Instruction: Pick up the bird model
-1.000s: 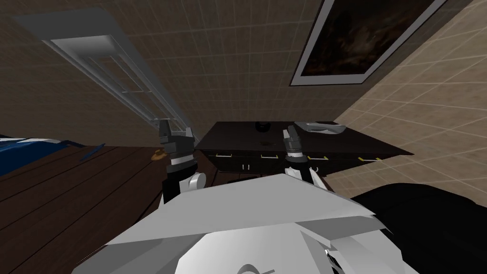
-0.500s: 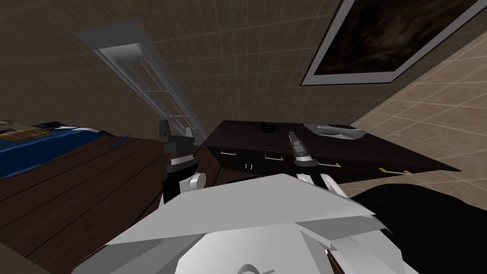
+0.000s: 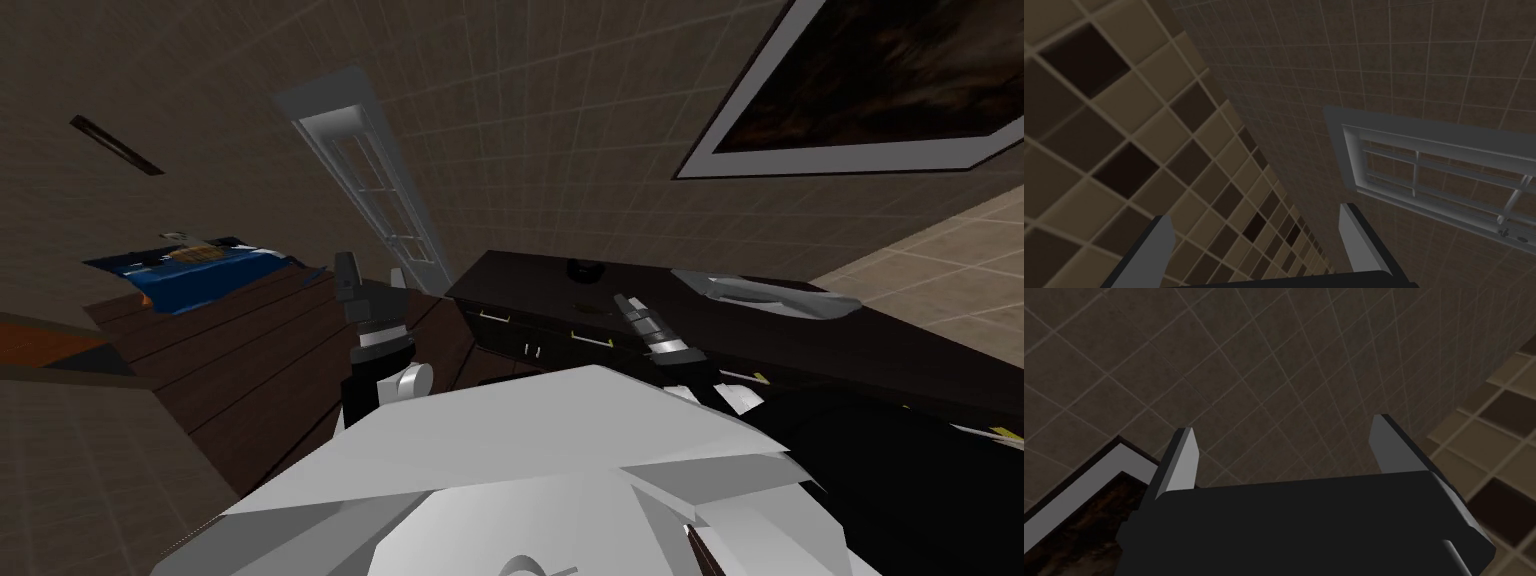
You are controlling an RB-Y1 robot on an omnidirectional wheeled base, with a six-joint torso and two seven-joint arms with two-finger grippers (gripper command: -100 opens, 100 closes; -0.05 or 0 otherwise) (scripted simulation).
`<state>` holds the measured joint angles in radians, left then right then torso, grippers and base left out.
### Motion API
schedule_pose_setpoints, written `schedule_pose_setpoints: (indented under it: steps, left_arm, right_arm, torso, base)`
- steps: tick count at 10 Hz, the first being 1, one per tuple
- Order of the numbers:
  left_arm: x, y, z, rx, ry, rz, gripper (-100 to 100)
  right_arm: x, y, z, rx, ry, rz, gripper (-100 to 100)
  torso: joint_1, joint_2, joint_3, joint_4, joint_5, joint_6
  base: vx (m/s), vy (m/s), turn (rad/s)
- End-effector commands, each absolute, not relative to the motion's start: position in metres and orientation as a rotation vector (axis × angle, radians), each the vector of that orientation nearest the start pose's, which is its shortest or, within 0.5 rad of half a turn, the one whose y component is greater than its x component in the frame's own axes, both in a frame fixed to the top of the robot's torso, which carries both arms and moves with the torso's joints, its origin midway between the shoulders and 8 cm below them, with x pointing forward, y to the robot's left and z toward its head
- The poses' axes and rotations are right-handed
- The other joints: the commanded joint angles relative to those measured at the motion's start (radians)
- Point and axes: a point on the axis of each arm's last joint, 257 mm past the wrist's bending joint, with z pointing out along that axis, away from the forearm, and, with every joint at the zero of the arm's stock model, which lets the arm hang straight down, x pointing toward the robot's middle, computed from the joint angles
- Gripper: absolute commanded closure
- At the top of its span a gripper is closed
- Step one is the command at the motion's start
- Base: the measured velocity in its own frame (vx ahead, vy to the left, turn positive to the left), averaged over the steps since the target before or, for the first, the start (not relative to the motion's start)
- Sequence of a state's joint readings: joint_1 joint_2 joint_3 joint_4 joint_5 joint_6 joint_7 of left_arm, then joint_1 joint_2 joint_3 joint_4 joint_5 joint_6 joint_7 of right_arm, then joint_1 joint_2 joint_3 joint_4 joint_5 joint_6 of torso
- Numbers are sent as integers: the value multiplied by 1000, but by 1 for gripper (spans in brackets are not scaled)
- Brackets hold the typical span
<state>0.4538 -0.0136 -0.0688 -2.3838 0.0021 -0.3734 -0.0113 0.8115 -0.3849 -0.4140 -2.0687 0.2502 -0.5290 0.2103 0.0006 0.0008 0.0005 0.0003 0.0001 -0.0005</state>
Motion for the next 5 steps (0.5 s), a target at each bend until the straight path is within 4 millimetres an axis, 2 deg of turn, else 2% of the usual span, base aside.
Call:
schedule_pose_setpoints:
  steps: [1,2,5]
  left_arm:
    - [348,253,61,-657,591,-1384,0]
    - [348,253,61,-657,591,-1384,0]
    - [348,253,61,-657,591,-1384,0]
  right_arm:
    - [286,-437,-115,271,1383,312,-100]
    - [277,-452,-126,240,1445,234,-100]
    - [249,-493,-152,134,1623,11,-100]
  torso:
    - [0,0,0,0,0,0]
    - [0,0,0,0,0,1]
    - [1,0,0,0,0,1]
  base:
    - [-4,13,78]
    - [-3,22,133]
    - [-3,36,295]
